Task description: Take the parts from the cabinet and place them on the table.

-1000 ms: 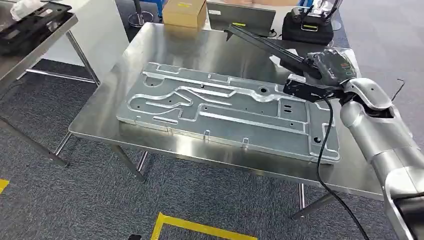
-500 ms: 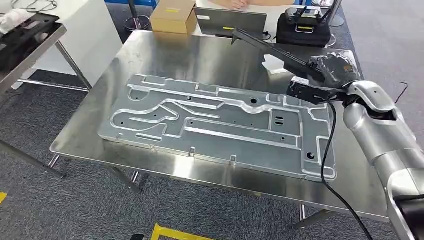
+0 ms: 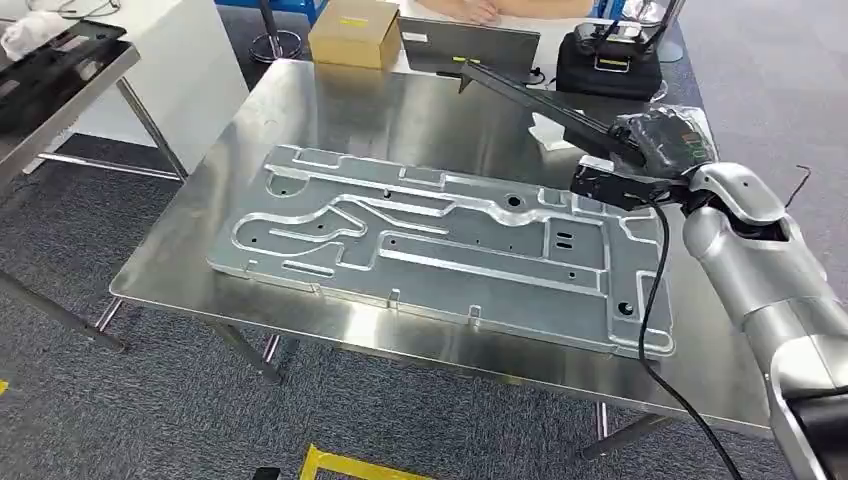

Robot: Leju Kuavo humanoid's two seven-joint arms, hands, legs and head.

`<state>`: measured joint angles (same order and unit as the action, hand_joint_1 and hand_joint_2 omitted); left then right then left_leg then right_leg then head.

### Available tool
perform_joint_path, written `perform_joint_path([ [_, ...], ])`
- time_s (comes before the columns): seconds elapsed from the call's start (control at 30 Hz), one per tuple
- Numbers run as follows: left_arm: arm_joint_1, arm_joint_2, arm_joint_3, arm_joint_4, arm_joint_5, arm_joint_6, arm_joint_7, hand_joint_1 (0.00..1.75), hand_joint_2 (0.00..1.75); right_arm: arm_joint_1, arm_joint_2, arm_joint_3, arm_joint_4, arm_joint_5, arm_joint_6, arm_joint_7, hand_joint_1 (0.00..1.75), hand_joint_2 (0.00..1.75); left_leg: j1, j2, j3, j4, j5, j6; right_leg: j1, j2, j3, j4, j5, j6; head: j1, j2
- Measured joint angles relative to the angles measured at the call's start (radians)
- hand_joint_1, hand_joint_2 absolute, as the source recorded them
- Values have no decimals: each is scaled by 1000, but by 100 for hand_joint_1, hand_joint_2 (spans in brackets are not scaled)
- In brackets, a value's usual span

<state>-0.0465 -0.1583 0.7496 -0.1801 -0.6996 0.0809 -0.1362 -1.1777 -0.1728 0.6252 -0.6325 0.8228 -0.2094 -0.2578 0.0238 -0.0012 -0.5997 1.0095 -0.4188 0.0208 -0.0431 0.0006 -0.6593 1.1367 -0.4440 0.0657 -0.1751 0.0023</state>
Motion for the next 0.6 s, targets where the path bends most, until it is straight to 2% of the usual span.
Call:
perform_joint_path([
  [0.03,0,0,0,0,0,0,0,0,175,0,0,-1,0,2,-6,9,175,175,3,0,-8,18,-8,-10,-12,-2,44,-84,12,21,0,0],
  [0.07,-1,11,2,-2,-1,1,0,0,175,-2,2,-2,3,5,-21,16,175,175,-9,-3,-24,34,-14,-19,-2,5,51,-94,-19,31,2,0],
  [0.1,-2,6,3,-1,-2,1,0,0,175,-1,8,-4,3,5,-32,20,175,175,-6,-4,-28,43,-17,-16,1,7,43,-91,-12,-35,-2,0],
  [0.13,-3,6,3,-1,-3,1,0,0,175,7,10,-6,4,10,-42,21,175,175,-7,-5,-28,41,-14,-20,1,7,41,-90,-7,-22,-2,0],
  [0.2,0,6,3,-1,-10,1,2,0,175,11,16,-6,6,27,-51,25,175,175,-5,-5,-30,32,-9,-25,5,8,37,-89,-6,-31,-2,0],
  [0.27,-2,6,3,-1,-20,0,2,0,175,13,32,-6,7,37,-55,27,175,175,-5,-2,-27,25,-5,-32,5,12,34,-89,-4,-35,-2,0],
  [0.4,-7,6,3,-1,-22,-6,2,0,175,14,81,-6,19,44,-62,34,175,175,-3,-2,-25,17,1,-40,7,13,32,-89,-3,-40,-2,0],
  [0.6,-8,6,3,-1,-34,-8,2,0,175,15,130,-6,33,51,-65,36,175,175,-3,-2,-26,16,3,-43,11,12,31,-89,-2,-40,-2,0],
])
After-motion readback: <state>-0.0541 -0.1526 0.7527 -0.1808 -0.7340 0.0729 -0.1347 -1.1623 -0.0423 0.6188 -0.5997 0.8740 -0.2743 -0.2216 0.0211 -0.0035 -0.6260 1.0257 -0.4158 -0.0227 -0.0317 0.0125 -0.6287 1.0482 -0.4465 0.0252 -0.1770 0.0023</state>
